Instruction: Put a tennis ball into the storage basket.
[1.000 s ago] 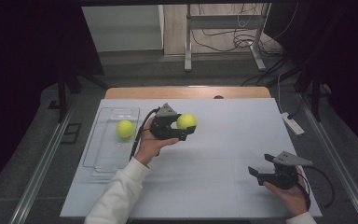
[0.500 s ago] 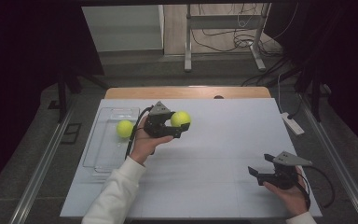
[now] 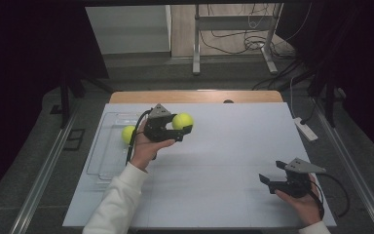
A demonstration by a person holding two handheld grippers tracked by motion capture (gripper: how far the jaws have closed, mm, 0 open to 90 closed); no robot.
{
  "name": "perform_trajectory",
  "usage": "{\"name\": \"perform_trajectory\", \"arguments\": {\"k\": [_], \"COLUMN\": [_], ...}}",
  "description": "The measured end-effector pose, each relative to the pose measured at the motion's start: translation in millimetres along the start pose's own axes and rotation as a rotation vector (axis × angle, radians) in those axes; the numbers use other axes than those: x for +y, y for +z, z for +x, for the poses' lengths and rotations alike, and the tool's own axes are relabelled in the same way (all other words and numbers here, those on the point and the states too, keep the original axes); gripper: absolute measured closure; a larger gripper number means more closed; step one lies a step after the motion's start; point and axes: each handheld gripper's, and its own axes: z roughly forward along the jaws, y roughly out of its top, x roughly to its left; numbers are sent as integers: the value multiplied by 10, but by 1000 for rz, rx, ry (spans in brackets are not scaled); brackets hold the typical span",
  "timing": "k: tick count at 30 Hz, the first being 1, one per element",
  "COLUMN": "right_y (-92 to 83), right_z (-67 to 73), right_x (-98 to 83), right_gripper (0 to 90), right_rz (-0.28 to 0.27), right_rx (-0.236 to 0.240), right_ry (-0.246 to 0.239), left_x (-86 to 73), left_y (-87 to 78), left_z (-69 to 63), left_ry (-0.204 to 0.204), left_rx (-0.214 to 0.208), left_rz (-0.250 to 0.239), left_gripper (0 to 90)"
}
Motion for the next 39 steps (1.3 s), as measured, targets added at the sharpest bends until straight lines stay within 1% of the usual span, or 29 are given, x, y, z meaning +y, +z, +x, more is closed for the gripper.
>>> {"name": "perform_trajectory", "arguments": {"k": [10, 13, 15, 39], "right_y": [-5, -5, -5, -6], "right_z": [-1, -1, -1, -4], "right_x": [2, 2, 2, 1], "right_gripper": [148, 147, 147, 148], "right_rz": [-3, -3, -3, -3], "right_rx": [1, 1, 1, 1], "right_ry": [1, 1, 1, 2], "left_x": [5, 0, -1, -22], "left_y": [-83, -112, -118, -307], "left_z": [60, 73, 77, 229], "left_ry": [-10, -3, -2, -43], "left_rx": [13, 31, 36, 69], "left_rz": [-14, -11, -10, -34], "left_gripper": [267, 266, 266, 266]}}
